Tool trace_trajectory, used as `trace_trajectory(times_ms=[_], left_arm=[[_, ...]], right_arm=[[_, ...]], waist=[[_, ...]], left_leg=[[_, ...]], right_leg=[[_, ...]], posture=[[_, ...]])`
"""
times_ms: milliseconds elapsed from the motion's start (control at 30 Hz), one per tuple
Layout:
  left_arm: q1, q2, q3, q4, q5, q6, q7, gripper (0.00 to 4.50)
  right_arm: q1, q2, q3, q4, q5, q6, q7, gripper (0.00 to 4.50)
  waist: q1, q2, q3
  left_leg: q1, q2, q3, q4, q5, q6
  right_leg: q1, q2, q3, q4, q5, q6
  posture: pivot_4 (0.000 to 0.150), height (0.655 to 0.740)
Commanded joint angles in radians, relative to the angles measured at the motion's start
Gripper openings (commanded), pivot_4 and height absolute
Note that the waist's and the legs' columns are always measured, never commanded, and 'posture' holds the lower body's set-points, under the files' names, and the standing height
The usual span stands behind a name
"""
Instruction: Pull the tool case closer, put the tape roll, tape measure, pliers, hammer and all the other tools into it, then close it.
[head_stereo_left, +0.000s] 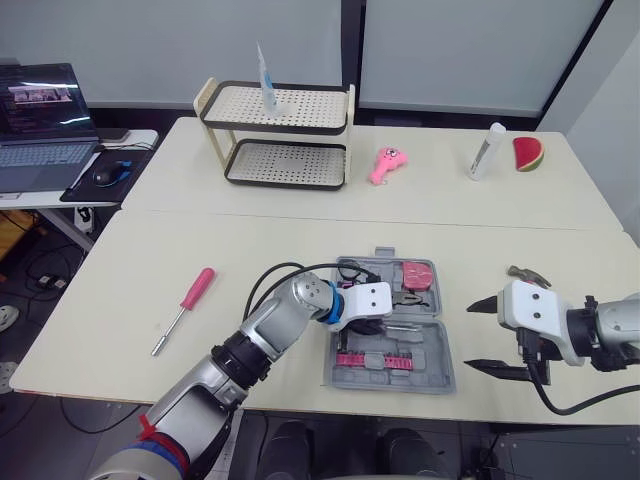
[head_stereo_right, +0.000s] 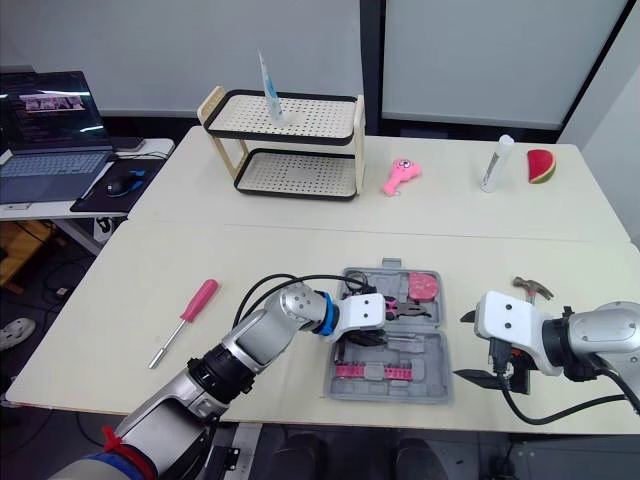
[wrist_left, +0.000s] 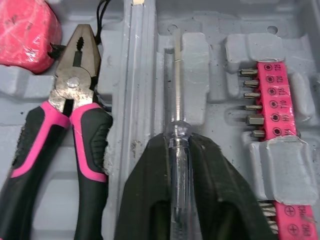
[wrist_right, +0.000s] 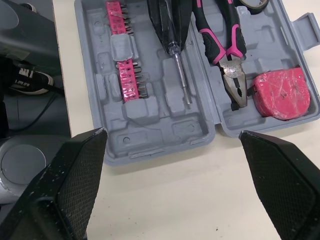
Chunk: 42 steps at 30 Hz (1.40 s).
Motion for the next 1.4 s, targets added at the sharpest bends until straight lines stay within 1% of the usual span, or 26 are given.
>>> trace_trajectory(times_ms=[33, 267, 300, 467, 533, 600, 633, 667, 767, 1033, 1067, 1400], left_arm=[[-0.015, 0.002, 0.026, -0.06, -0.009, 0.031, -0.001, 1.68], [-0.05, 0.012, 0.099, -0.201, -0.074, 0.14, -0.008, 3.79], [-0.057, 0.019, 0.113, -0.215, -0.087, 0.157, -0.013, 4.03], [-0.075, 0.075, 0.135, -0.221, -0.106, 0.13, -0.035, 4.03], [-0.065, 0.099, 0.124, -0.177, -0.096, 0.032, -0.041, 4.03], [-0.052, 0.101, 0.121, -0.147, -0.104, -0.018, -0.049, 4.03], [-0.046, 0.096, 0.122, -0.133, -0.11, -0.031, -0.051, 3.62], [-0.041, 0.098, 0.115, -0.119, -0.111, -0.051, -0.06, 3.42], [-0.026, 0.079, 0.11, -0.07, -0.103, -0.094, -0.05, 2.53], [-0.03, 0.032, 0.082, 0.048, -0.061, -0.181, -0.036, 0.07], [-0.031, 0.026, 0.081, 0.058, -0.058, -0.183, -0.035, 0.01], [-0.029, -0.019, 0.059, 0.156, -0.005, -0.19, -0.015, 0.01]], right_arm=[[-0.001, -0.01, -0.015, -0.013, -0.001, -0.015, 0.006, 4.5], [0.011, -0.01, -0.036, -0.022, 0.006, -0.011, 0.008, 4.5], [0.014, -0.01, -0.039, -0.023, 0.008, -0.01, 0.008, 4.5], [0.02, -0.007, -0.045, -0.026, 0.011, -0.009, 0.006, 4.5], [0.015, -0.002, -0.04, -0.025, 0.01, -0.011, 0.001, 4.5], [0.012, 0.001, -0.036, -0.025, 0.01, -0.011, -0.002, 4.5], [0.012, 0.003, -0.034, -0.027, 0.011, -0.011, -0.004, 4.5], [0.011, 0.006, -0.033, -0.028, 0.012, -0.012, -0.005, 4.5], [0.003, 0.015, -0.027, -0.032, 0.014, -0.012, -0.012, 4.5], [-0.013, 0.021, -0.023, -0.045, 0.022, 0.006, -0.017, 4.5], [-0.013, 0.02, -0.024, -0.047, 0.022, 0.009, -0.018, 4.5], [-0.016, 0.014, -0.028, -0.062, 0.03, 0.031, -0.02, 4.5]], waist=[[0.0, 0.0, 0.0], [0.0, 0.0, 0.0], [0.0, 0.0, 0.0], [0.0, 0.0, 0.0], [0.0, 0.0, 0.0], [0.0, 0.0, 0.0], [0.0, 0.0, 0.0], [0.0, 0.0, 0.0], [0.0, 0.0, 0.0], [0.0, 0.0, 0.0], [0.0, 0.0, 0.0], [0.001, 0.0, 0.0]], left_leg=[[0.0, 0.0, 0.0, 0.0, 0.0, 0.0], [0.0, 0.0, 0.0, 0.0, 0.0, 0.0], [0.0, 0.0, 0.0, 0.0, 0.0, 0.0], [0.0, 0.0, 0.0, 0.0, 0.0, 0.0], [0.0, 0.0, 0.0, 0.0, 0.0, 0.0], [0.0, 0.0, 0.0, 0.0, 0.0, 0.0], [0.0, 0.0, 0.0, 0.0, 0.0, 0.0], [0.0, 0.0, 0.0, 0.0, 0.0, 0.0], [0.0, 0.0, 0.0, 0.0, 0.0, 0.0], [0.0, 0.0, 0.0, 0.0, 0.0, 0.0], [0.0, 0.0, 0.0, 0.001, 0.0, 0.0], [0.0, 0.0, 0.0, 0.001, 0.0, 0.0]], right_leg=[[0.0, 0.0, 0.0, 0.0, 0.0, 0.0], [0.0, 0.0, 0.001, 0.0, 0.0, 0.0], [0.0, 0.0, 0.001, 0.0, 0.0, 0.0], [0.0, 0.0, 0.001, 0.0, 0.0, 0.0], [0.0, 0.0, 0.001, 0.0, 0.0, 0.0], [0.0, 0.0, 0.001, 0.0, 0.0, 0.0], [0.0, 0.0, 0.001, 0.0, 0.0, 0.0], [0.0, 0.0, 0.001, 0.0, 0.0, 0.0], [0.0, 0.0, 0.0, 0.0, 0.0, 0.0], [0.0, 0.0, 0.0, 0.0, 0.0, 0.0], [0.0, 0.0, 0.0, 0.001, 0.0, 0.0], [0.0, 0.0, -0.001, 0.001, 0.0, 0.0]], posture=[[0.15, 0.74], [0.15, 0.74], [0.15, 0.74], [0.15, 0.74], [0.15, 0.74], [0.15, 0.74], [0.15, 0.74], [0.15, 0.74], [0.15, 0.74], [0.15, 0.74], [0.15, 0.74], [0.15, 0.74]])
